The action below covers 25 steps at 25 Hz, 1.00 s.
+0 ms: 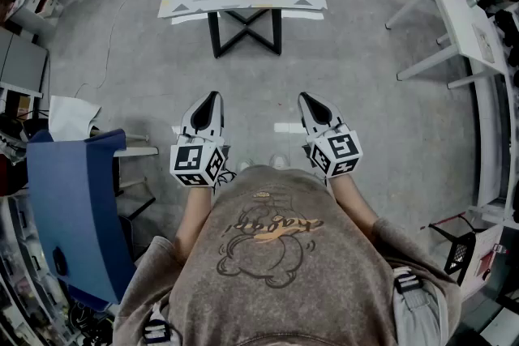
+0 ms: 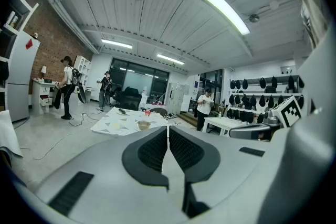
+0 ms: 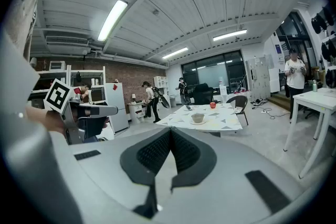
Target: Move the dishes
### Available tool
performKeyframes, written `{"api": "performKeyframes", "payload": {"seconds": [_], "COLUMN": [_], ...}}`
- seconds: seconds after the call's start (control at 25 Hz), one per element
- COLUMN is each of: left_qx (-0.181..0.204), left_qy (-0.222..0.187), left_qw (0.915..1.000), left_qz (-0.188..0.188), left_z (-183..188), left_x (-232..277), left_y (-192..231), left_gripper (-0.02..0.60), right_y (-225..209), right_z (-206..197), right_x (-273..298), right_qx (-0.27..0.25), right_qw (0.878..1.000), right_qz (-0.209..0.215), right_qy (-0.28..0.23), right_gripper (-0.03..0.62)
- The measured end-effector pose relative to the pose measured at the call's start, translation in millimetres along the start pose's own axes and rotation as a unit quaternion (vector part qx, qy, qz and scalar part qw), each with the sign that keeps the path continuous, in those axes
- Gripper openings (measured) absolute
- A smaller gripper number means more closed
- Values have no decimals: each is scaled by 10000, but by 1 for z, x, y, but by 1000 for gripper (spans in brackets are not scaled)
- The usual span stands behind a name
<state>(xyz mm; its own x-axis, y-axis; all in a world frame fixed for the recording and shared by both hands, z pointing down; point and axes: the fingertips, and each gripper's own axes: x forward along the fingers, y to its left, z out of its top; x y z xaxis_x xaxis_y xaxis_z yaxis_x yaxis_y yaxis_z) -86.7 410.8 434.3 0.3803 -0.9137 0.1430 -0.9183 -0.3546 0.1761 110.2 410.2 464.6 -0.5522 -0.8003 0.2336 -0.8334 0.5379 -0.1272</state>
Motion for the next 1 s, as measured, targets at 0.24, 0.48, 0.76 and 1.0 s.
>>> {"api": "performKeyframes", "payload": {"seconds": [0.24, 0.48, 0.76, 1.0], "left_qx": [75, 126, 206, 233], "left_qy": [2, 41, -33, -90], "left_qw": [9999, 9996, 9990, 9991], "left_qz": [-112, -262, -387, -353], "left_z": [1, -6, 3, 12], "left_x": [0, 6, 23, 53], "left_y": [13, 31, 48, 71], "left_gripper": [28, 28, 28, 28], "right_y": [9, 18, 14, 5], "right_z": [2, -4, -6, -1], "right_x": [10, 18, 40, 77], "right_qx": [42, 13, 149, 262], "right_qw": [9999, 9994, 9986, 9988], "right_qz": [-85, -283, -463, -315], "right_qy": [-107, -173, -209, -270], "right_gripper": [2, 2, 2, 2]}}
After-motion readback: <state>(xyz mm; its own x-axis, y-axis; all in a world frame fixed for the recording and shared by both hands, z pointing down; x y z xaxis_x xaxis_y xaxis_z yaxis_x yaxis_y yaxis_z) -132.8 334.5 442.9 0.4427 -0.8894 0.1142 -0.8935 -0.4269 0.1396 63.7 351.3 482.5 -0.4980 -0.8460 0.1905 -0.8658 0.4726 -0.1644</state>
